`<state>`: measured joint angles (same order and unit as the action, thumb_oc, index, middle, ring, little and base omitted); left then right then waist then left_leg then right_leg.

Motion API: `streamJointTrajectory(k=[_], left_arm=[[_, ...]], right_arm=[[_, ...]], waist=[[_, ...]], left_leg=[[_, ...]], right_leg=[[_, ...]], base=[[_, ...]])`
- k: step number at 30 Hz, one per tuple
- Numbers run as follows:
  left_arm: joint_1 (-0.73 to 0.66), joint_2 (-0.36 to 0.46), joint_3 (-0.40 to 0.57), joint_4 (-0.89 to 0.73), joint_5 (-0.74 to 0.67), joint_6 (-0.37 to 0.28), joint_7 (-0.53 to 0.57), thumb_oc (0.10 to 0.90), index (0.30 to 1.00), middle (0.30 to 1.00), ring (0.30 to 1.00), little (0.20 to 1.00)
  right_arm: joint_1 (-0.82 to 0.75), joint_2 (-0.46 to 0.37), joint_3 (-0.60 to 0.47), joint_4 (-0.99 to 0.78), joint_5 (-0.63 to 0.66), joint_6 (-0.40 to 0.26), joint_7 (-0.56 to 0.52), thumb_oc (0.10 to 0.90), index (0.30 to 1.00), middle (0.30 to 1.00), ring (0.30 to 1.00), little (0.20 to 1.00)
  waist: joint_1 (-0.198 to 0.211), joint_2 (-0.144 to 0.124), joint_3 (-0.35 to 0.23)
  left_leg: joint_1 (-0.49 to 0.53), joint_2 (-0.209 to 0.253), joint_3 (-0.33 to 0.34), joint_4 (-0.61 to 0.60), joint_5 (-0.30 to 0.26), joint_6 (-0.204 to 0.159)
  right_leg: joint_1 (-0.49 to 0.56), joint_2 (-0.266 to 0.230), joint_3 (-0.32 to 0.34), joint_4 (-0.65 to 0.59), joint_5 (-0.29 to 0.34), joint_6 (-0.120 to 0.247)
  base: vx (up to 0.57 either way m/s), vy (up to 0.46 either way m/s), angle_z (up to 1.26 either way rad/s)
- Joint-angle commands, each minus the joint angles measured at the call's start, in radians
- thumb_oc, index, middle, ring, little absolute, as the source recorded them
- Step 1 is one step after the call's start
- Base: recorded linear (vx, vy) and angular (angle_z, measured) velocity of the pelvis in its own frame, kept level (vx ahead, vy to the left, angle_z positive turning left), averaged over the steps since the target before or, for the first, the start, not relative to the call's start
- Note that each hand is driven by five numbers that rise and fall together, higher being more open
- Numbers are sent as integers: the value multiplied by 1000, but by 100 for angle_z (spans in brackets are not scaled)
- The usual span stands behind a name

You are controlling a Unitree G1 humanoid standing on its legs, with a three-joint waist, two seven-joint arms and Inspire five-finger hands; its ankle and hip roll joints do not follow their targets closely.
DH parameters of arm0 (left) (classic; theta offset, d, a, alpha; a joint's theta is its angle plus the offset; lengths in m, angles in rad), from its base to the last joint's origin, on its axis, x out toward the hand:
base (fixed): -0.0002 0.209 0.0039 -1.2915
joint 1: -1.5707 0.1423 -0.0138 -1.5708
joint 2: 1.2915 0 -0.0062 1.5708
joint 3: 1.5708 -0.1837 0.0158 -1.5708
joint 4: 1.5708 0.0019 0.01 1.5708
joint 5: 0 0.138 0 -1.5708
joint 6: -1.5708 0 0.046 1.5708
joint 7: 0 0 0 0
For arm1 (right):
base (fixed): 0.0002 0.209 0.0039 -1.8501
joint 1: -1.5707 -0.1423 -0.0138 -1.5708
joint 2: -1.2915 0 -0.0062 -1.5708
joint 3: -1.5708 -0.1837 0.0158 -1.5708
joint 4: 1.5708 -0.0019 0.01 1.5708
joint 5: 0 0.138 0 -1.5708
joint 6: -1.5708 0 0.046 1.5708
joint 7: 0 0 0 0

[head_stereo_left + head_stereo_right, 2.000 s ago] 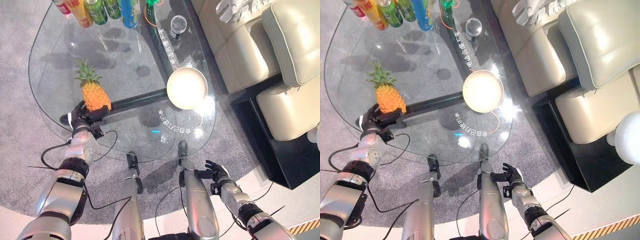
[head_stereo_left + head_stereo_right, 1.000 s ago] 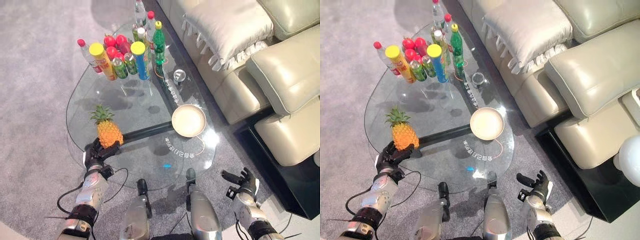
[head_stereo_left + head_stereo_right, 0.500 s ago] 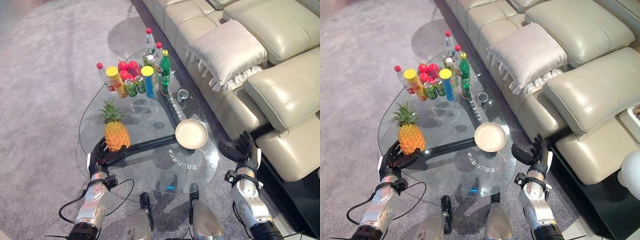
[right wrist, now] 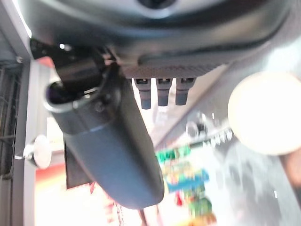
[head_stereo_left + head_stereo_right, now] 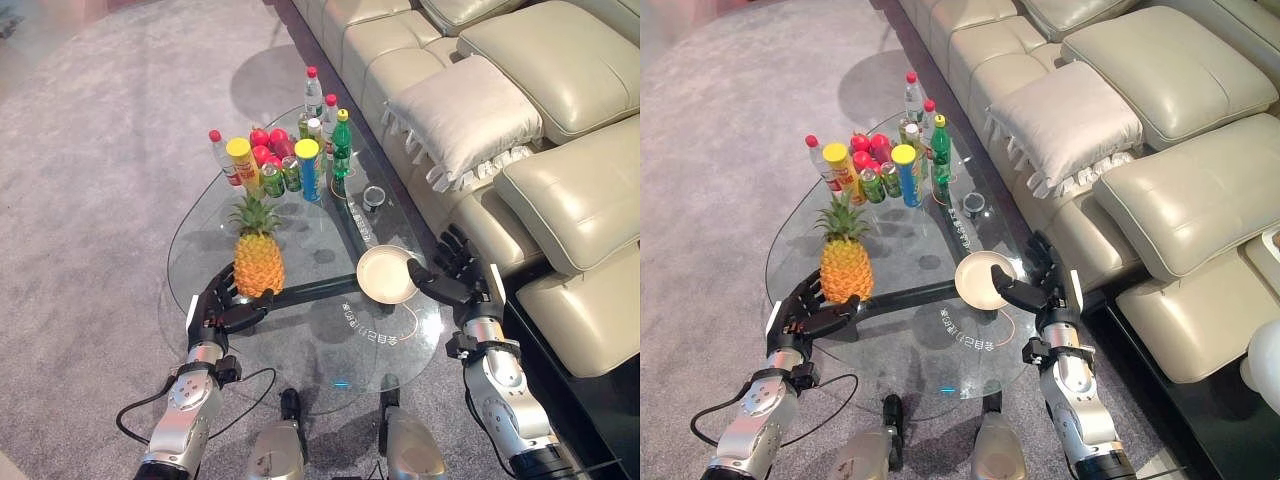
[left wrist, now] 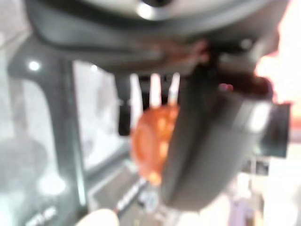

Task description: Pick up the fruit to the plate

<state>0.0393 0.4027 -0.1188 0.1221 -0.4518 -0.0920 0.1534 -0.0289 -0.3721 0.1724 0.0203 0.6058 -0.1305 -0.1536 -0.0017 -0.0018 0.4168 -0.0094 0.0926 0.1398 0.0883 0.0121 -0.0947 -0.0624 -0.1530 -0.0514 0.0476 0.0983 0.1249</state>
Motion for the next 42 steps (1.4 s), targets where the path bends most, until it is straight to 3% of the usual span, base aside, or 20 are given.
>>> streamJointTrajectory(k=[1, 13, 18, 28, 42], left_arm=[[-36, 87, 0, -158, 41, -123, -51, 100, 300, 300, 300, 200], [-91, 173, -72, -277, 29, -154, -156, 100, 300, 300, 300, 200], [-105, 200, -96, -304, 13, -149, -176, 100, 300, 300, 300, 200], [-115, 261, -163, -366, -37, -198, -332, 100, 300, 300, 300, 200], [-140, 314, -259, -364, -48, -235, -373, 100, 300, 300, 300, 200]], right_arm=[[-37, -34, 20, -102, 79, -69, 100, 800, 900, 900, 900, 900], [-107, -56, 129, -139, 336, 21, 315, 800, 900, 900, 900, 900], [-123, -52, 157, -137, 403, 13, 330, 800, 900, 900, 900, 900], [-132, -61, 195, -125, 517, 19, 359, 800, 900, 900, 900, 900], [-155, -86, 257, -105, 597, 54, 410, 800, 900, 900, 900, 900]], waist=[[-3, -24, -101], [19, -28, -63], [21, -29, -56], [20, -21, -48], [13, -18, -57]], left_leg=[[-69, -119, -33, 127, -107, 49], [-89, -118, -29, 158, -107, 46], [-93, -118, -25, 165, -107, 45], [-97, -117, -14, 163, -104, 46], [-91, -121, -12, 158, -105, 47]], right_leg=[[71, 113, -96, 78, -186, -59], [51, 106, -100, 91, -174, -48], [47, 104, -98, 93, -170, -42], [36, 97, -95, 90, -160, -32], [38, 91, -90, 84, -158, -20]], base=[[-1, -10, 5], [-6, -8, 4], [0, 0, 0], [-8, 8, 0], [1, 2, 0]])
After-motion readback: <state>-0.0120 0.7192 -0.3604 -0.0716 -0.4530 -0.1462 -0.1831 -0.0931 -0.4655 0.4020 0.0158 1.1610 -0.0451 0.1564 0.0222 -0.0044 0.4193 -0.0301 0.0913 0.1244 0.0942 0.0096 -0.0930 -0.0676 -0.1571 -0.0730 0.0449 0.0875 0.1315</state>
